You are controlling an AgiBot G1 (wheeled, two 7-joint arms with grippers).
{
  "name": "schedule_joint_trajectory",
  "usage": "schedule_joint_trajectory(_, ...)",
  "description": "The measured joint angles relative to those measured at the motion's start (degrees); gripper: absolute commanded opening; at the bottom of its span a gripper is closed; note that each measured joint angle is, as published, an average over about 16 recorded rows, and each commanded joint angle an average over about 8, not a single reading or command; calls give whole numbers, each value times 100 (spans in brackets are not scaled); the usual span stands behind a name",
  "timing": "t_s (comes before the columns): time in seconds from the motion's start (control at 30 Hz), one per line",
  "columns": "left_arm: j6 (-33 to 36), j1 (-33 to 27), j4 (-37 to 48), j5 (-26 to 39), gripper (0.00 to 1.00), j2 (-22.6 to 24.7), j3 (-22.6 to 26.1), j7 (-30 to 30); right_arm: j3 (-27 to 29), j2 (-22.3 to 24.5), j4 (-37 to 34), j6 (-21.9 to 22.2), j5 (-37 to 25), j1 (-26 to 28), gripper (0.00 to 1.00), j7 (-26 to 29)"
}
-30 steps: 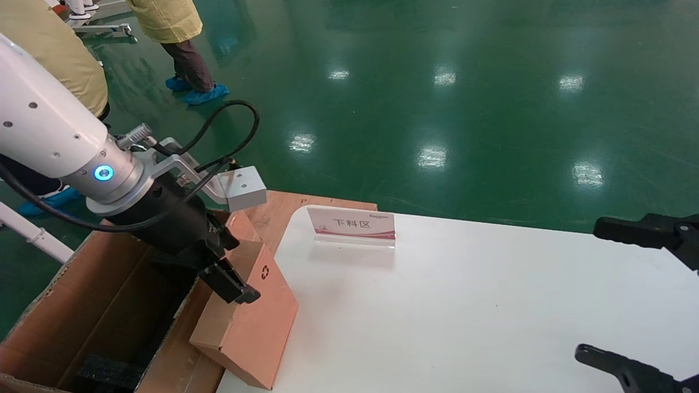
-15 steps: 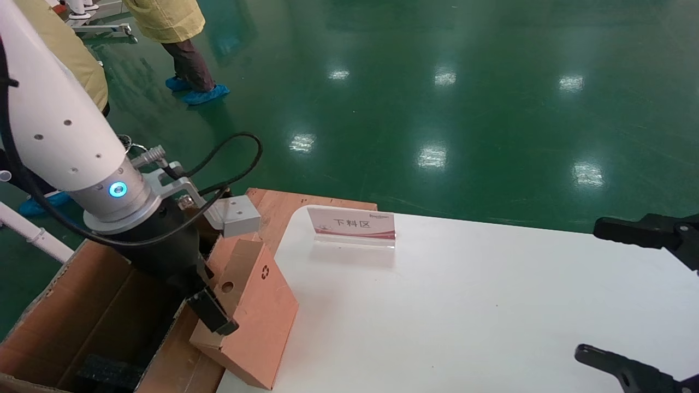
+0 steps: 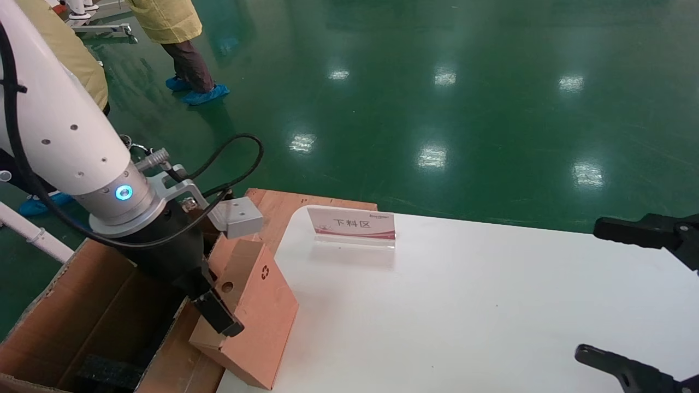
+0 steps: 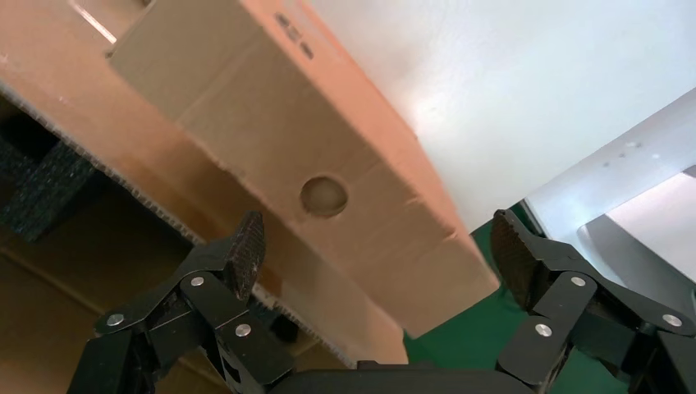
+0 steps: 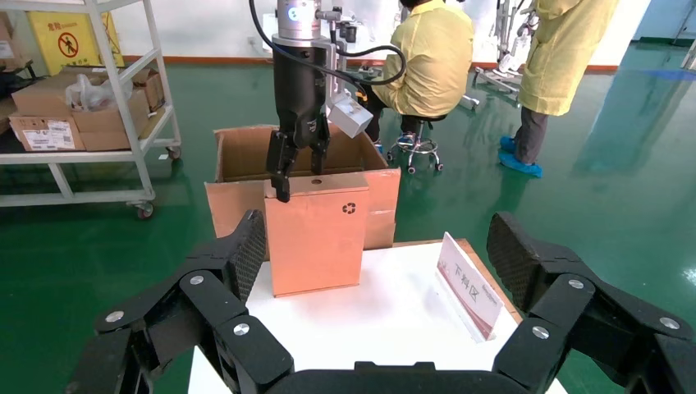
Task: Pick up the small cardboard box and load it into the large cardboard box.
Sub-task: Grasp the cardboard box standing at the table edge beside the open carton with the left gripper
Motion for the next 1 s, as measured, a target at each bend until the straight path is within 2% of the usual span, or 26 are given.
schedule_joint_trajectory(0.6,-415,292,11,266,100,-110,189,43,-5,3,-1,3,5,1,100,-3)
schedule_joint_trajectory(0.63,-423,299,11,276,97,-109,194,44,-5,3,-1,3,5,1,100,-3)
schedule_joint_trajectory(0.67,-431,305,11,284,85,-109,198,46,-5,3,-1,4,5,0,93,-3)
schedule_joint_trajectory(0.87,-446,318,11,296,10,-107,205,52,-5,3,-2,4,6,0,18,-4)
schedule_joint_trajectory(0.9,-445,317,11,296,0,-107,204,51,-5,3,-2,4,6,0,6,-4)
schedule_joint_trajectory(0.93,-443,316,11,295,0,-106,203,51,-5,3,-2,4,6,0,0,-4)
schedule_joint_trajectory(1.0,-438,314,12,293,0,-106,200,49,-5,3,-2,4,6,0,0,-4)
